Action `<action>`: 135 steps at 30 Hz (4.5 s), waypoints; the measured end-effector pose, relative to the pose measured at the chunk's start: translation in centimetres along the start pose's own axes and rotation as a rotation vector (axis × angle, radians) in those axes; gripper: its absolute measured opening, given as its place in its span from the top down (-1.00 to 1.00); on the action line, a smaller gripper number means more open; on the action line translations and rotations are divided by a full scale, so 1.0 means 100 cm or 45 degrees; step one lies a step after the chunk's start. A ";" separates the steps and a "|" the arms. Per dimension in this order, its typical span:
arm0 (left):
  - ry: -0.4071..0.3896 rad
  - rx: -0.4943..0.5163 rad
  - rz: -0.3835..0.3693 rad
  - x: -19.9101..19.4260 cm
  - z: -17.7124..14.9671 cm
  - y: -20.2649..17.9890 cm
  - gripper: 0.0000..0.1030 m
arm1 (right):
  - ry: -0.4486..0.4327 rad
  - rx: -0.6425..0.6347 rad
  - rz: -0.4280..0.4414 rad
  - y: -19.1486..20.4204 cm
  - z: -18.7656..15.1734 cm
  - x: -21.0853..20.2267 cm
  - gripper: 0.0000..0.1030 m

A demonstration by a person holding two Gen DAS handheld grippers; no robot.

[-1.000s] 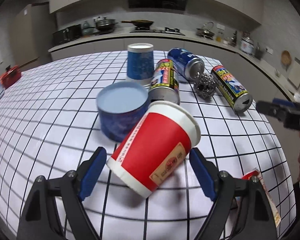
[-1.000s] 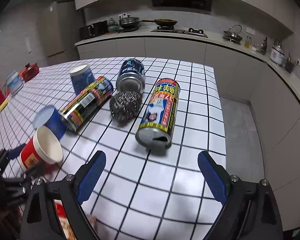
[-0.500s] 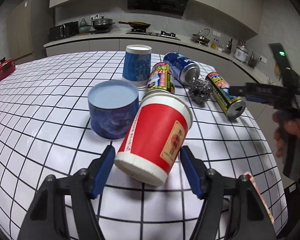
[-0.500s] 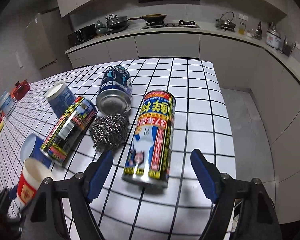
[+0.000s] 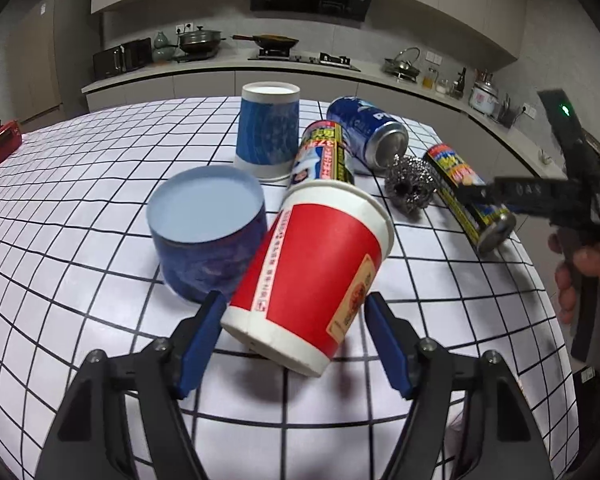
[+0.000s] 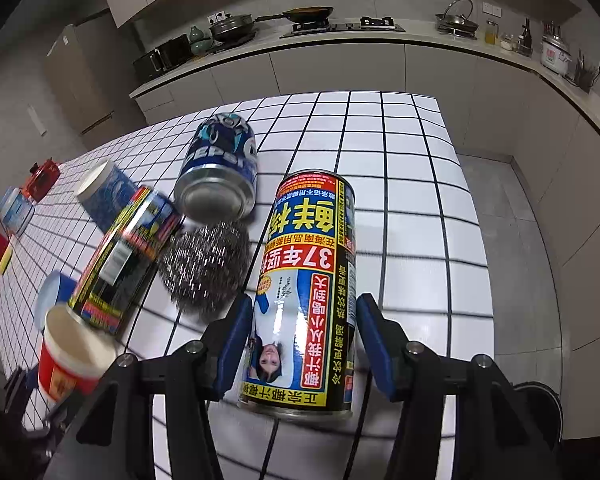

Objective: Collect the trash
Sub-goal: 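Grasp the red paper cup with the left tool while the right tool grasps the spray can, then carry cup and spray can over the black bin and open both tools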

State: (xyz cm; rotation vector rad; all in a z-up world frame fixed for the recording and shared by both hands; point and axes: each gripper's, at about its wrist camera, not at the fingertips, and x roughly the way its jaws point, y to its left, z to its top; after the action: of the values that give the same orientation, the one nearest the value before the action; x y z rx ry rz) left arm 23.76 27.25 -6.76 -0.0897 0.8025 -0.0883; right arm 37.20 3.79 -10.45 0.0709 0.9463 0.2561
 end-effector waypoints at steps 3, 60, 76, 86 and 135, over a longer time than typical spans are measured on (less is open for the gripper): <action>-0.013 -0.016 0.002 -0.001 -0.001 -0.005 -0.32 | 0.002 -0.007 -0.007 0.002 -0.011 -0.008 -0.09; -0.124 -0.022 0.021 -0.058 -0.014 -0.087 -0.15 | -0.111 -0.130 0.059 -0.029 -0.091 -0.137 -0.08; -0.139 0.084 -0.094 -0.059 -0.012 -0.178 -0.14 | -0.171 -0.039 -0.033 -0.115 -0.106 -0.188 -0.08; -0.090 0.192 -0.218 -0.040 -0.019 -0.262 -0.14 | -0.146 0.055 -0.128 -0.195 -0.129 -0.205 -0.08; -0.017 0.165 0.022 -0.002 -0.067 -0.383 -0.87 | 0.080 0.070 -0.149 -0.371 -0.173 -0.157 -1.00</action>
State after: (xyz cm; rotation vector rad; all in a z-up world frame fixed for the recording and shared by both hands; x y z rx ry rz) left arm 17.03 -11.08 -6.90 0.0393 0.7818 -0.1234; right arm 21.36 -36.83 -14.52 0.0580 1.0164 0.1245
